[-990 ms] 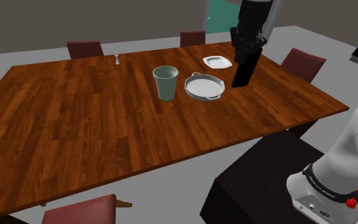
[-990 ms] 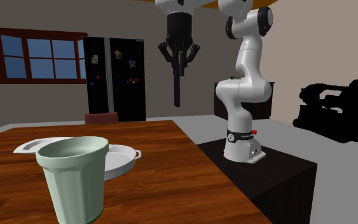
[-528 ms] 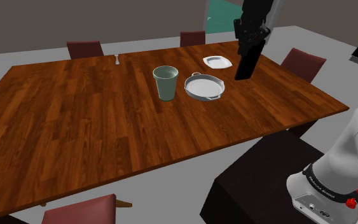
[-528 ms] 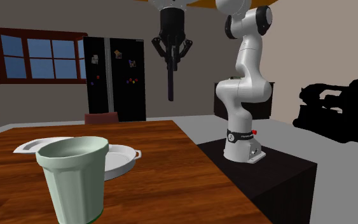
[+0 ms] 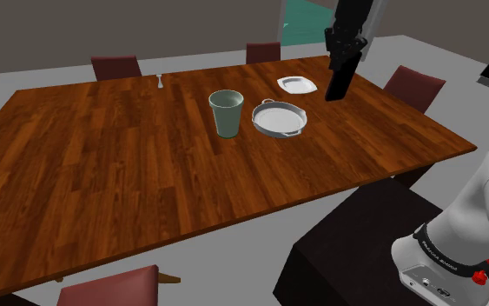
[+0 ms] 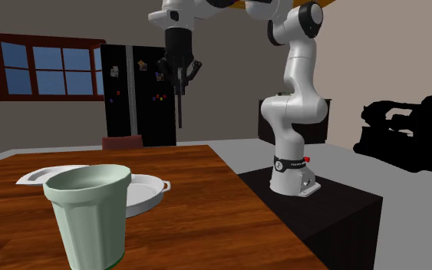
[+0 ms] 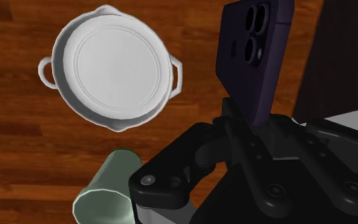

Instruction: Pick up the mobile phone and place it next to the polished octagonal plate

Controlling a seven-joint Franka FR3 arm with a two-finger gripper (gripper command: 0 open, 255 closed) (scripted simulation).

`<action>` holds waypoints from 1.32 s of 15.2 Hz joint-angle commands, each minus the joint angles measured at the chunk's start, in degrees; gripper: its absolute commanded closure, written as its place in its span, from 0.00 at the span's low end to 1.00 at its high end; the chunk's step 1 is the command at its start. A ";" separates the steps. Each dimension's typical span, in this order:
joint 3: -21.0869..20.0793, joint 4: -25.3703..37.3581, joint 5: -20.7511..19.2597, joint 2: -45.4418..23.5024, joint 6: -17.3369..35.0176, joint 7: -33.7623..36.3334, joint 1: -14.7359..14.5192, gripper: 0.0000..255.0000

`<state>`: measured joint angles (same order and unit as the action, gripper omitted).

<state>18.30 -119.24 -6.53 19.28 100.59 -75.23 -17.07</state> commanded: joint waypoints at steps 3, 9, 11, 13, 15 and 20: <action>4.15 3.05 0.41 -4.93 2.11 -5.85 1.43 1.00; 9.95 9.52 3.44 -14.12 4.54 -15.15 3.86 1.00; 11.60 12.27 5.16 -17.72 5.03 -18.42 4.95 1.00; 13.04 15.35 7.21 -21.58 5.29 -21.73 6.27 1.00; 14.18 18.79 9.52 -25.67 5.28 -25.02 7.93 1.00; 15.51 29.21 15.84 -36.62 3.91 -32.53 13.66 1.00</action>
<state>33.58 -92.83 7.73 -14.66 105.07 -105.93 -4.91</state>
